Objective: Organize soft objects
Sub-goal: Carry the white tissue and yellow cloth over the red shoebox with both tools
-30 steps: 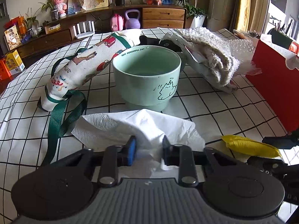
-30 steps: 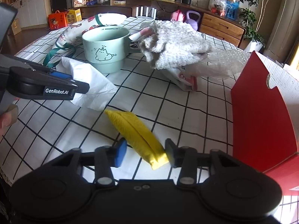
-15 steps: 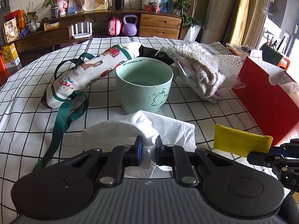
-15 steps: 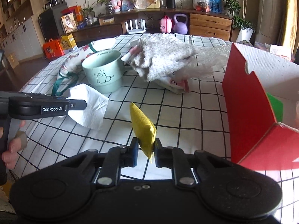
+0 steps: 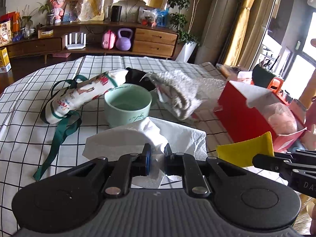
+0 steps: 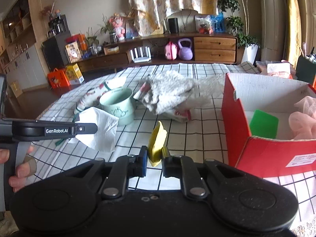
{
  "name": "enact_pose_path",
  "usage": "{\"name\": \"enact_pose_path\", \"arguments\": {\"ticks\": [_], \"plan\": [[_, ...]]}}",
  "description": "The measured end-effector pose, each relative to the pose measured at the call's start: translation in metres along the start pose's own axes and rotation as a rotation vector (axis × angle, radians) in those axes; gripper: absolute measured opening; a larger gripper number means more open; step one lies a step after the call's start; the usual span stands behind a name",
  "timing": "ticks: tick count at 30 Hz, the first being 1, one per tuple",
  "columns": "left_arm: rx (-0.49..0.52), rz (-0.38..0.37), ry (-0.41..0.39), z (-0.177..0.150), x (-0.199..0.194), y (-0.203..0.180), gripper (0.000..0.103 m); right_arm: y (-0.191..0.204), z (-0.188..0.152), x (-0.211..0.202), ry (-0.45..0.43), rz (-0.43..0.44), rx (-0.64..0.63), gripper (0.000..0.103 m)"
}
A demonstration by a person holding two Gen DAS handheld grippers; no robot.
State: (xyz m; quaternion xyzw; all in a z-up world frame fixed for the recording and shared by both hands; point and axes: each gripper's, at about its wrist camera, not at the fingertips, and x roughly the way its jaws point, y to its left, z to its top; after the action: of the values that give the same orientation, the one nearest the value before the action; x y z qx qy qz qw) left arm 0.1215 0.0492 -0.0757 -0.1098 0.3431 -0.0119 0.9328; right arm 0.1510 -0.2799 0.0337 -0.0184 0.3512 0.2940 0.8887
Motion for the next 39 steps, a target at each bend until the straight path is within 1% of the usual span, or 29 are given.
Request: {"name": "enact_pose_path", "arguments": {"ticks": [4, 10, 15, 20, 26, 30, 35, 39], "plan": [[-0.001, -0.047, -0.014, 0.010, -0.015, -0.015, 0.013, -0.006, 0.007, -0.022, -0.047, -0.004, 0.016, 0.013], [0.045, -0.108, -0.051, 0.028, -0.031, -0.045, 0.013, -0.015, 0.019, -0.050, -0.109, -0.034, 0.028, 0.013], [0.094, -0.135, -0.080, 0.044, -0.032, -0.073, 0.013, -0.032, 0.030, -0.069, -0.160, -0.083, 0.047, 0.013], [0.145, -0.170, -0.097, 0.061, -0.028, -0.104, 0.013, -0.057, 0.041, -0.081, -0.192, -0.130, 0.060, 0.013], [0.222, -0.197, -0.101, 0.074, -0.015, -0.143, 0.013, -0.086, 0.047, -0.088, -0.219, -0.179, 0.079, 0.013], [0.254, -0.212, -0.093, 0.081, -0.002, -0.164, 0.013, -0.105, 0.048, -0.089, -0.223, -0.204, 0.087, 0.013], [0.284, -0.239, -0.048, 0.088, 0.025, -0.189, 0.013, -0.128, 0.045, -0.089, -0.216, -0.230, 0.109, 0.013], [0.292, -0.241, -0.010, 0.093, 0.049, -0.206, 0.013, -0.145, 0.042, -0.088, -0.207, -0.250, 0.116, 0.013]]}}
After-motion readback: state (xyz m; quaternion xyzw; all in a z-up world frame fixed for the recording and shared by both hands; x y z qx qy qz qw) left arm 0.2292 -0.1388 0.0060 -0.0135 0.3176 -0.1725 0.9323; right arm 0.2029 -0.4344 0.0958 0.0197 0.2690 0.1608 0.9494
